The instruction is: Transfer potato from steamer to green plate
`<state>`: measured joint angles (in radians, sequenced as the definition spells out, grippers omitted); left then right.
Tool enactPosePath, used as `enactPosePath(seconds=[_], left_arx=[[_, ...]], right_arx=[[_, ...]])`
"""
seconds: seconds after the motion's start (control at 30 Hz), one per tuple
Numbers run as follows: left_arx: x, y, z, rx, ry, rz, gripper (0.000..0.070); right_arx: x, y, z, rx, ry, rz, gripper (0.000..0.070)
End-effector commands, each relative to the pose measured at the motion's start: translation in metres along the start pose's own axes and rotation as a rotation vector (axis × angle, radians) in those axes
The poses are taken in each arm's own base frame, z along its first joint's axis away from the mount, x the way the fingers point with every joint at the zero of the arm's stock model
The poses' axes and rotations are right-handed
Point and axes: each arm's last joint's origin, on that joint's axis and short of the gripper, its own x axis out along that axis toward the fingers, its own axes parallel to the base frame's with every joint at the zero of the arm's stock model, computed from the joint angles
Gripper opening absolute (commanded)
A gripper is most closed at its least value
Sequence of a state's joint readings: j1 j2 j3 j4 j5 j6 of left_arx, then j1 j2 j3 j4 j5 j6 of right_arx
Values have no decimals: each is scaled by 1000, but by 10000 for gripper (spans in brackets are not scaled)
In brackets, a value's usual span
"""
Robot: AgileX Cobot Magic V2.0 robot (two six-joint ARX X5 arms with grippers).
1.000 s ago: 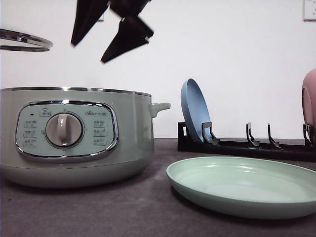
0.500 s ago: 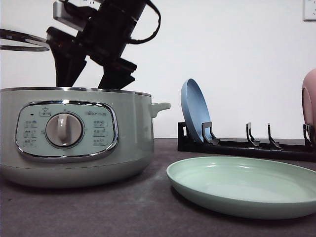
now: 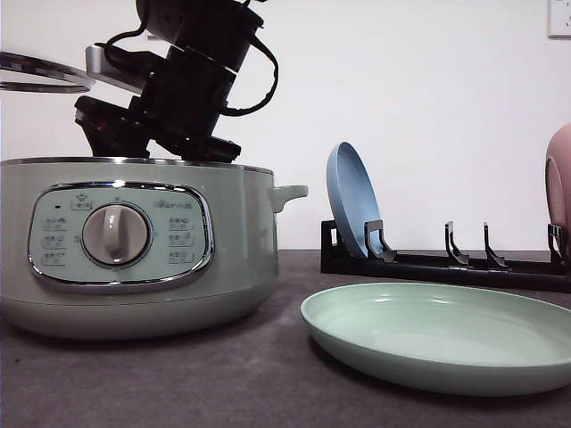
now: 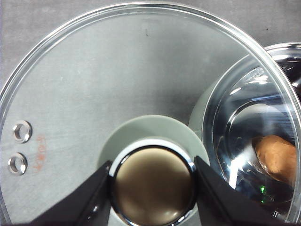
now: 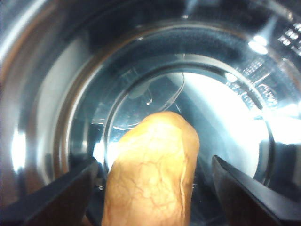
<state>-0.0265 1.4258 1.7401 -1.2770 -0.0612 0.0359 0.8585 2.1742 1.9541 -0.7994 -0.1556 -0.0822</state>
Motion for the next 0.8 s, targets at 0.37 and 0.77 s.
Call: enactPosePath(seconds=[0.37, 0.77], left_arx=[[-13, 1, 6, 0, -75, 6, 0], [-13, 1, 6, 0, -75, 6, 0]], right_arx=[[21, 5, -1, -10, 32, 11, 251], [-16, 3, 10, -6, -33, -2, 62]])
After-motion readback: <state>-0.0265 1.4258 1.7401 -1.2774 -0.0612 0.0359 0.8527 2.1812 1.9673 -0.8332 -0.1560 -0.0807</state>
